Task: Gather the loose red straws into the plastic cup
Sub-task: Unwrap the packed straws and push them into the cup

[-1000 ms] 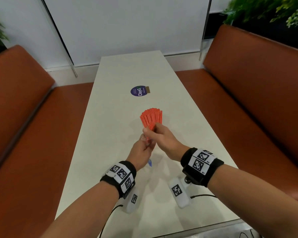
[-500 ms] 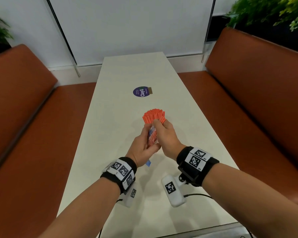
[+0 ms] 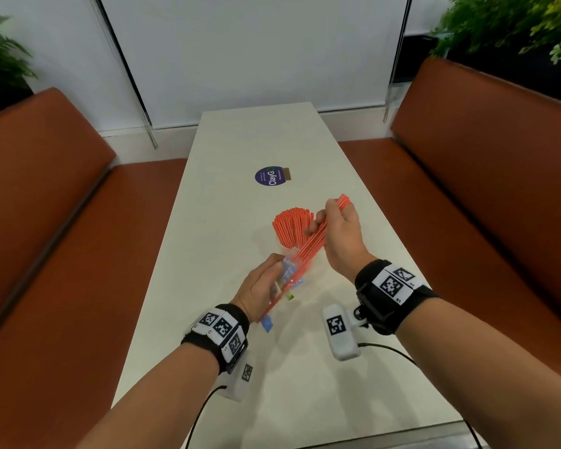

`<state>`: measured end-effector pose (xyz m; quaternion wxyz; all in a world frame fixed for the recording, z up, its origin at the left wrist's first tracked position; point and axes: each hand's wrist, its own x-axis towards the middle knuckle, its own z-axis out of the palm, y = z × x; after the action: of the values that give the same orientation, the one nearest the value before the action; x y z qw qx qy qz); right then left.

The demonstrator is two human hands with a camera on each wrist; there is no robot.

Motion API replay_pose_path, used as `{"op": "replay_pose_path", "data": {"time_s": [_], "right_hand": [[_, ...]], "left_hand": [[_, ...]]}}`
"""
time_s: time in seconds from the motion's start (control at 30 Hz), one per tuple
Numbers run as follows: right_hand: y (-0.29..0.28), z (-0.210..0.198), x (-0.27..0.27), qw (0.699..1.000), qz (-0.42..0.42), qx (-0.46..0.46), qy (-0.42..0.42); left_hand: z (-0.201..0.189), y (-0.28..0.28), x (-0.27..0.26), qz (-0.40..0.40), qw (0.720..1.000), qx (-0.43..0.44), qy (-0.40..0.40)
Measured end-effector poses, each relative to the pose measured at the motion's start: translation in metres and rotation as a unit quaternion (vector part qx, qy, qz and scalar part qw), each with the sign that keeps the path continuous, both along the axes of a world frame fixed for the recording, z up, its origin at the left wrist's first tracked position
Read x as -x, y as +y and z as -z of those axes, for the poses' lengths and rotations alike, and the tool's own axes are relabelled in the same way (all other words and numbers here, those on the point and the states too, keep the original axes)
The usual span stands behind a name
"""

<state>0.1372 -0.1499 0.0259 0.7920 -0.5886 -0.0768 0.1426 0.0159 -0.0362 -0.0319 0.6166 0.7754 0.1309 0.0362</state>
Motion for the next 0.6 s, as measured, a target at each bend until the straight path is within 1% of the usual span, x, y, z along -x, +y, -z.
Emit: {"op": "replay_pose_path", "data": {"time_s": [0.13,0.23,0.37,0.43,0.6], "right_hand": [[-0.008,-0.011,-0.015,0.998,0.035,0.020,-0.047],[-0.007,-0.008,-0.017,0.999,0.036,0.021,-0.032],[-0.002,0.004,-0.010,0.999,0.021,-0.003,0.028],[0.000,0.004,-0.010,0.999,0.013,-0.016,0.042],[0.006,-0.004,-0.003,1.000,-0.020,0.020,0.007]], "left_hand": [[0.001,0.003,-0.003,0.023,0.997,-0.048,0.058],[0.001,-0.003,-0.009,0.011,0.998,-0.038,0.039],[-0.004,-0.012,-0.012,-0.017,0.999,0.014,0.032],[-0.001,-0.013,-0.012,-0.018,0.999,0.031,0.020],[-0.002,-0.012,-0.011,-0.035,0.995,0.084,0.032]]}}
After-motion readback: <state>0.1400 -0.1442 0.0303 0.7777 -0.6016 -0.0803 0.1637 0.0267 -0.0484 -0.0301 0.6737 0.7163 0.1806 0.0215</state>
